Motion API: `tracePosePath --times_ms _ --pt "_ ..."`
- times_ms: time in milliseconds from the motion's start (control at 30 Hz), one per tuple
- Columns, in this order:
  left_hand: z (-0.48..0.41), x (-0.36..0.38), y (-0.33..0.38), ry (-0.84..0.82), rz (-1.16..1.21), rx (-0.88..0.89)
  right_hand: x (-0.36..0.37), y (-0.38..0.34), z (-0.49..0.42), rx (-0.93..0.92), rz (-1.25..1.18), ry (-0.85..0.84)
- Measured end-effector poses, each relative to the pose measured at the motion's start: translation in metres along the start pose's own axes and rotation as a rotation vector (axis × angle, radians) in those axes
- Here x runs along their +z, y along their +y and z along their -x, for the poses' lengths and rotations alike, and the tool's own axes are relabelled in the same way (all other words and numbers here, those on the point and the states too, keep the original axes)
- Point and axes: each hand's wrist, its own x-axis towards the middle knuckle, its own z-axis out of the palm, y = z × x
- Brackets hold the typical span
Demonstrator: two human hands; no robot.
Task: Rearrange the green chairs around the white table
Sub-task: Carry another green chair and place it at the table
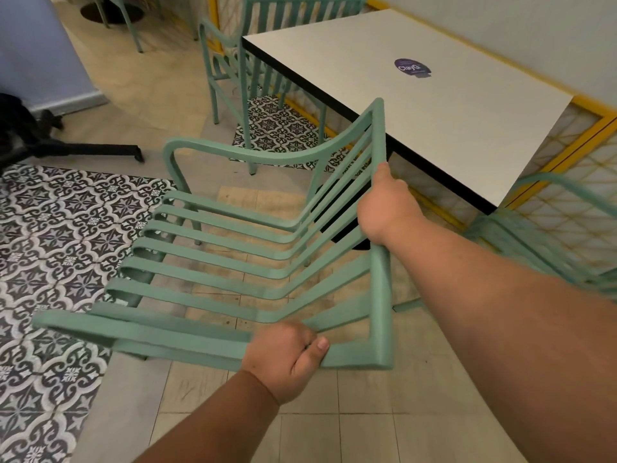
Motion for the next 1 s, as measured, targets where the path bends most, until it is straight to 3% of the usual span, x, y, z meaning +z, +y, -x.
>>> tracePosePath --times_ms 367,567,667,767,833,900,1000 --pt "0.025 -0.031 -0.047 0.032 0.080 0.126 0.027 -0.013 0.024 0.139 -0.157 0.043" --pt "0.025 -0.036 -0.043 -0.016 0.039 0.079 0.027 -0.013 0.026 0.133 -0.208 0.078" --pt "0.027 -0.037 -0.034 -0.038 -0.073 -0.189 0.027 -0.012 0.027 0.098 -0.255 0.083" --pt "0.028 -0.032 -0.040 -0.002 -0.144 -0.786 0.025 -0.004 0.023 0.010 -0.213 0.006" --pt "0.022 -0.038 -0.046 0.081 0.004 -1.174 0.019 0.004 0.018 -0.109 -0.056 -0.053" --pt "0.014 -0.038 -0.058 0.190 0.117 -1.326 0.009 0.011 0.007 -0.280 0.097 -0.090" --pt "0.004 -0.027 -0.077 0.232 0.072 -1.408 -0.009 0.017 -0.021 -0.546 0.271 -0.153"
